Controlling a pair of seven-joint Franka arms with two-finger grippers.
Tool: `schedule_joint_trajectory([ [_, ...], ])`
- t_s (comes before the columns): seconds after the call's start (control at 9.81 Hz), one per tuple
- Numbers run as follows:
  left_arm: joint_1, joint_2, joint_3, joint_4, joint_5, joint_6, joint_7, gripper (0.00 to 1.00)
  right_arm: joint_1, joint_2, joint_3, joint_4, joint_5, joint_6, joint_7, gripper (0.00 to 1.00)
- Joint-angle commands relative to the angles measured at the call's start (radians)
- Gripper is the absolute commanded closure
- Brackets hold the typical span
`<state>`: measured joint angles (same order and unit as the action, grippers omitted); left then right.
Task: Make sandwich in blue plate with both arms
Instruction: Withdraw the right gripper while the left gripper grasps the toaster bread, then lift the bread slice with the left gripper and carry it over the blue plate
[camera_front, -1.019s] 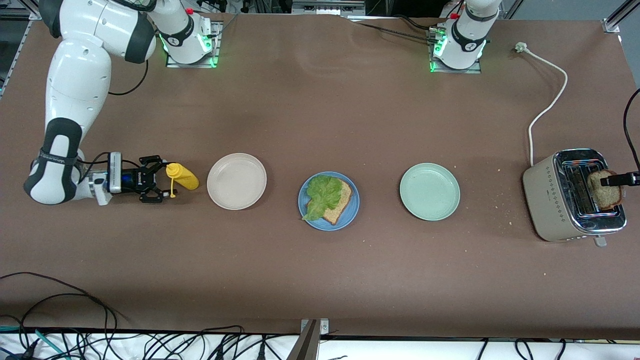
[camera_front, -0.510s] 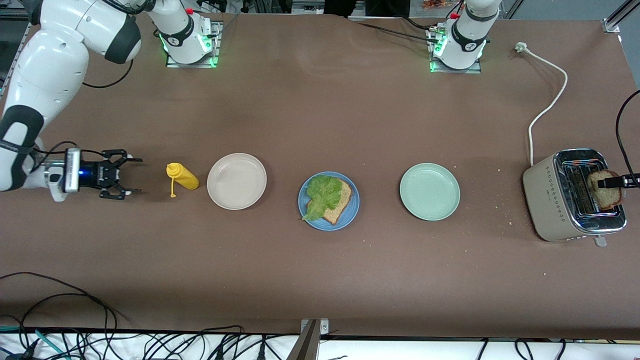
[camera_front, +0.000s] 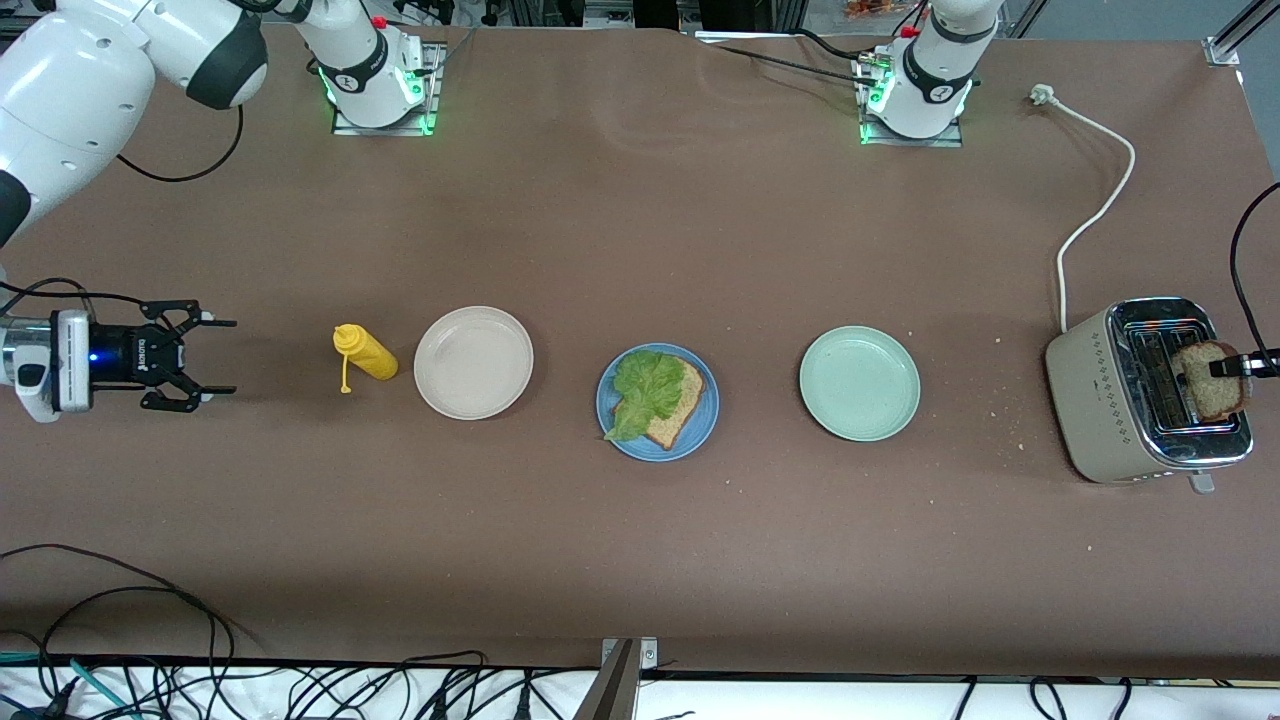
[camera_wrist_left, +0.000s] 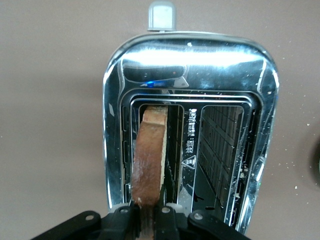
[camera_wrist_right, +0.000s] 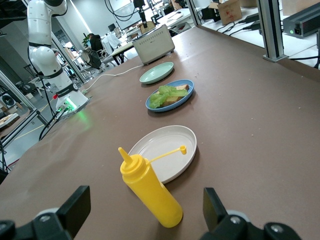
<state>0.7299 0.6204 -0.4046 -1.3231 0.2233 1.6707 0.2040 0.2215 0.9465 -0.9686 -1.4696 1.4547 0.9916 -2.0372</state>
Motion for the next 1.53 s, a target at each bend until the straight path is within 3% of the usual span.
schedule_joint_trajectory([
  [0.0, -0.003, -0.051, -0.011, 0.016, 0.021, -0.009, 0.012, 1.0, 0.025, -0.006, -0.066, 0.061, 0.012, -0.051, 0.112, 0.0],
  [0.1, -0.004, -0.08, -0.013, 0.015, 0.021, -0.029, 0.012, 1.0, 0.063, -0.043, -0.085, 0.054, 0.001, -0.03, 0.165, 0.0],
  [0.2, -0.006, -0.108, -0.014, 0.016, 0.021, -0.064, 0.014, 1.0, 0.07, -0.113, -0.065, 0.052, -0.087, 0.035, 0.223, 0.0],
  [0.61, -0.004, -0.226, -0.069, 0.016, 0.018, -0.228, -0.014, 1.0, 0.004, -0.394, 0.228, -0.001, -0.446, 0.31, 0.557, 0.0],
  [0.92, -0.004, -0.245, -0.131, -0.001, -0.157, -0.313, -0.29, 1.0, -0.124, -0.547, 0.503, -0.001, -0.719, 0.422, 0.979, 0.0],
  [1.02, -0.004, -0.245, -0.167, -0.02, -0.197, -0.315, -0.384, 1.0, -0.164, -0.581, 0.566, -0.006, -0.807, 0.439, 1.059, 0.0],
  [1.22, -0.006, -0.242, -0.238, -0.054, -0.266, -0.307, -0.548, 1.0, -0.171, -0.678, 0.616, -0.076, -0.962, 0.476, 1.205, 0.0],
  [1.43, -0.01, -0.242, -0.301, -0.089, -0.335, -0.26, -0.703, 1.0, -0.171, -0.814, 0.714, -0.153, -1.167, 0.53, 1.425, 0.0],
])
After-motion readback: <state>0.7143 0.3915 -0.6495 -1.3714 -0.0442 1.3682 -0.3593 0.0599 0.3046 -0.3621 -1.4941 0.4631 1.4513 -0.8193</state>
